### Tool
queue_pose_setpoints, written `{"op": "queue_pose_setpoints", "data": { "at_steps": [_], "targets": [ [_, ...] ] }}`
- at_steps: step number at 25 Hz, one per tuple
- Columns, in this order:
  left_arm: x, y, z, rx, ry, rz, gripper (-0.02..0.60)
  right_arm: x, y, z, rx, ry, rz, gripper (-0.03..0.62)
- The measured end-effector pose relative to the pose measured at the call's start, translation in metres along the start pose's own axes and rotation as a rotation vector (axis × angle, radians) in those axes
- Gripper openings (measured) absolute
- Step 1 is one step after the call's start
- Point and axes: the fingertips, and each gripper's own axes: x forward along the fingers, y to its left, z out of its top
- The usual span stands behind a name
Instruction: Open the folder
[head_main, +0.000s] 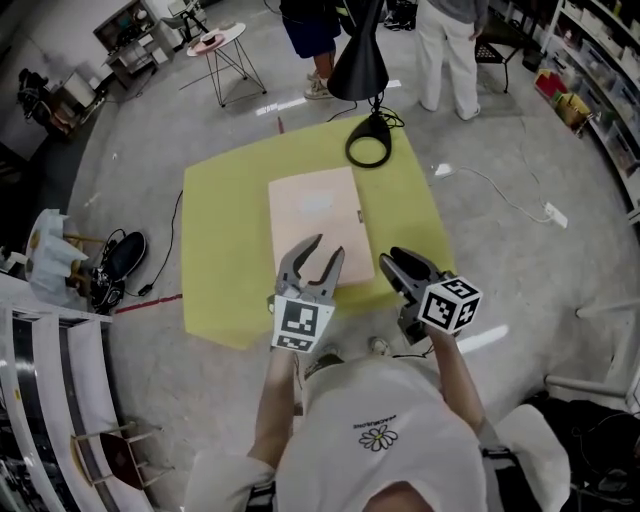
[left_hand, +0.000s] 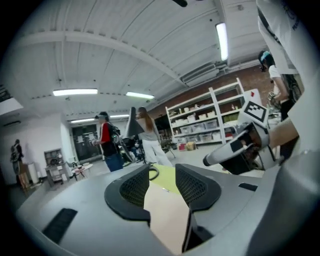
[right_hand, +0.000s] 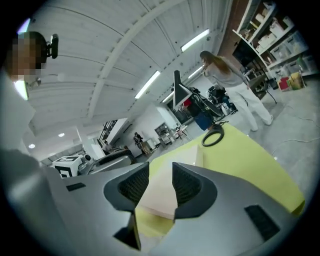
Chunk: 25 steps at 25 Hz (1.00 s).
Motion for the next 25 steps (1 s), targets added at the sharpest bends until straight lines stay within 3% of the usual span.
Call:
{"op": "queue_pose_setpoints", "data": {
  "at_steps": [2, 5, 7, 9, 13, 19, 22, 25],
  "targets": [
    [-0.002, -0.014, -0.015, 0.096, 0.071, -0.094, 0.168, 0.003, -0.005, -0.01, 0.047, 0.022, 0.004, 0.11],
    [-0.006, -0.04, -0.048, 0.305, 0.203, -0.235, 0.2, 0.006, -0.014, -0.025, 0.145, 0.048, 0.027, 0.112],
    [-0.005, -0.049, -0.07, 0.456, 0.287, -0.301, 0.215, 0.011, -0.02, -0.032, 0.221, 0.057, 0.06, 0.112],
    [-0.005, -0.054, -0.09, 0.556, 0.353, -0.338, 0.215, 0.015, -0.025, -0.04, 0.308, 0.072, 0.091, 0.112],
    [-0.013, -0.059, -0.123, 0.597, 0.45, -0.367, 0.215, 0.018, -0.043, -0.068, 0.436, 0.122, 0.064, 0.112],
    [-0.016, -0.052, -0.148, 0.648, 0.518, -0.347, 0.213, 0.021, -0.062, -0.098, 0.572, 0.146, 0.062, 0.096],
    [-0.012, -0.046, -0.155, 0.626, 0.545, -0.331, 0.198, 0.022, -0.069, -0.113, 0.67, 0.151, 0.076, 0.087],
    [-0.011, -0.045, -0.155, 0.615, 0.55, -0.329, 0.198, 0.021, -0.077, -0.121, 0.691, 0.152, 0.092, 0.086]
  ]
}}
